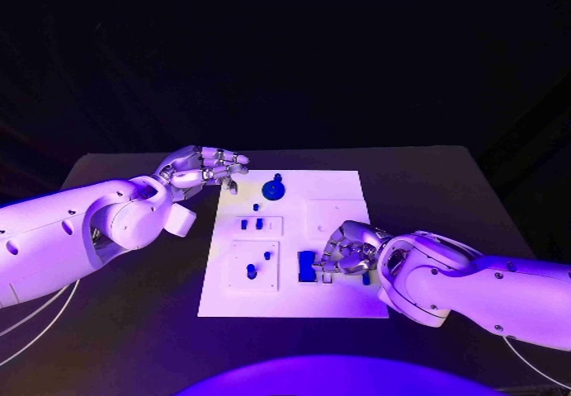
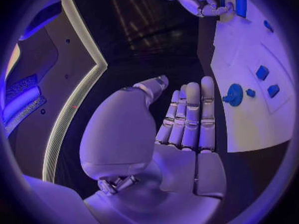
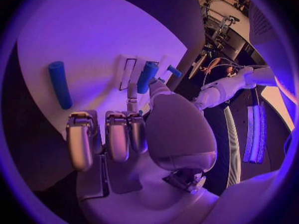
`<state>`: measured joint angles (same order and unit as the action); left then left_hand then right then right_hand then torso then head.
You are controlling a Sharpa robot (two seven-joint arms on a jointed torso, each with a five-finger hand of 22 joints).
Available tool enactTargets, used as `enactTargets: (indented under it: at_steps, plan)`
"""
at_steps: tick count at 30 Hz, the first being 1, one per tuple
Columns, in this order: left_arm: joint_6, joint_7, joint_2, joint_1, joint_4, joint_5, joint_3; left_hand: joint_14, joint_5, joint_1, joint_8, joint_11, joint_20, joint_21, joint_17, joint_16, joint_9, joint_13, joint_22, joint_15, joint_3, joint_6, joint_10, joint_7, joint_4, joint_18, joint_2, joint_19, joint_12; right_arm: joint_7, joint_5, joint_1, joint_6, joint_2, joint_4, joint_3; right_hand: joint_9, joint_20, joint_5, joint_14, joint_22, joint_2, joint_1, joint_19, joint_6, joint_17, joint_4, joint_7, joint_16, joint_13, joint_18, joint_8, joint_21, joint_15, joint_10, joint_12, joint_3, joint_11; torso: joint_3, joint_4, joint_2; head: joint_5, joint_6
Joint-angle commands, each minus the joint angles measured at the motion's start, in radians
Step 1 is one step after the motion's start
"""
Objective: Assemble the parts on the task board
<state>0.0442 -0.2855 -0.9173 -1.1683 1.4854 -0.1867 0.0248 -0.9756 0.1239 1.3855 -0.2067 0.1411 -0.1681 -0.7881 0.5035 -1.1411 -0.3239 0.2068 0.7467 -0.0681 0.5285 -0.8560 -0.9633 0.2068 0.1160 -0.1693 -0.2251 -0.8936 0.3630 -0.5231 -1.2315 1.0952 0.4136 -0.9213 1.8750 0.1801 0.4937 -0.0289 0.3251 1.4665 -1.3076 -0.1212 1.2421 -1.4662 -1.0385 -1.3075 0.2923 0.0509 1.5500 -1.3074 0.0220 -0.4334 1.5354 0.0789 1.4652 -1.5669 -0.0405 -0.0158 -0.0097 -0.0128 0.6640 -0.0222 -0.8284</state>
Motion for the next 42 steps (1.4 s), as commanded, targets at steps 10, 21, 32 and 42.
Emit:
enactTargets:
  at_steps: [10, 21, 32, 42]
  plan:
    - [-0.013, -0.007, 0.000, 0.001, 0.004, 0.004, 0.000, 0.001, 0.000, 0.000, 0.006, 0.001, 0.000, 0.005, -0.002, 0.005, 0.001, 0.000, -0.002, -0.004, -0.001, 0.007, 0.004, 0.001, 0.008, -0.014, 0.007, -0.008, 0.006, 0.037, -0.016, 0.025, 0.025, -0.125, 0.041, -0.004, -0.011, 0.001, 0.000, 0.093, -0.244, -0.009, -0.005, -0.093, 0.022, -0.211, -0.001, 0.013, 0.003, -0.263, -0.014, 0.027, -0.002, -0.002, 0.106, -0.004, -0.003, 0.004, -0.0018, 0.0009, -0.001, -0.012, 0.005]
    - [-0.010, -0.009, 0.000, 0.001, 0.005, 0.004, 0.000, 0.001, -0.001, -0.001, 0.006, 0.001, 0.000, 0.005, -0.002, 0.005, 0.001, 0.000, -0.002, -0.004, -0.002, 0.007, 0.005, 0.001, 0.008, -0.014, 0.006, -0.008, 0.006, -0.005, -0.134, 0.012, 0.008, -0.231, 0.061, 0.003, -0.020, -0.004, -0.001, 0.093, -0.247, -0.017, 0.006, -0.095, 0.034, -0.213, -0.002, 0.021, 0.003, -0.263, -0.015, 0.043, 0.004, -0.009, 0.106, -0.004, -0.008, 0.011, 0.0010, 0.0040, -0.001, -0.019, 0.006]
    - [-0.012, -0.007, -0.001, 0.001, 0.004, 0.004, 0.001, 0.001, -0.001, -0.002, 0.006, 0.001, 0.000, 0.006, -0.002, 0.005, 0.001, 0.000, -0.003, -0.004, -0.003, 0.007, 0.005, 0.001, 0.010, -0.014, 0.006, -0.008, 0.006, -0.025, -0.175, -0.039, -0.018, -0.226, 0.045, 0.007, -0.018, -0.006, -0.001, 0.094, -0.248, -0.025, -0.003, -0.095, 0.006, -0.214, 0.002, 0.016, 0.003, -0.263, -0.015, 0.036, 0.006, -0.008, 0.106, -0.004, -0.001, 0.008, 0.0007, 0.0024, 0.000, -0.025, 0.010]
    - [-0.015, -0.004, -0.002, 0.001, 0.004, 0.004, 0.001, 0.001, -0.001, -0.002, 0.006, 0.001, 0.000, 0.006, -0.002, 0.005, 0.001, 0.000, -0.003, -0.004, -0.003, 0.007, 0.005, 0.001, 0.010, -0.014, 0.006, -0.008, 0.006, -0.025, -0.173, -0.067, -0.037, -0.186, 0.023, 0.007, -0.017, -0.006, -0.001, 0.093, -0.247, -0.026, -0.008, -0.095, 0.000, -0.212, 0.002, 0.014, 0.003, -0.263, -0.015, 0.033, 0.004, -0.007, 0.106, -0.004, 0.002, 0.007, -0.0004, 0.0007, 0.000, -0.025, 0.011]
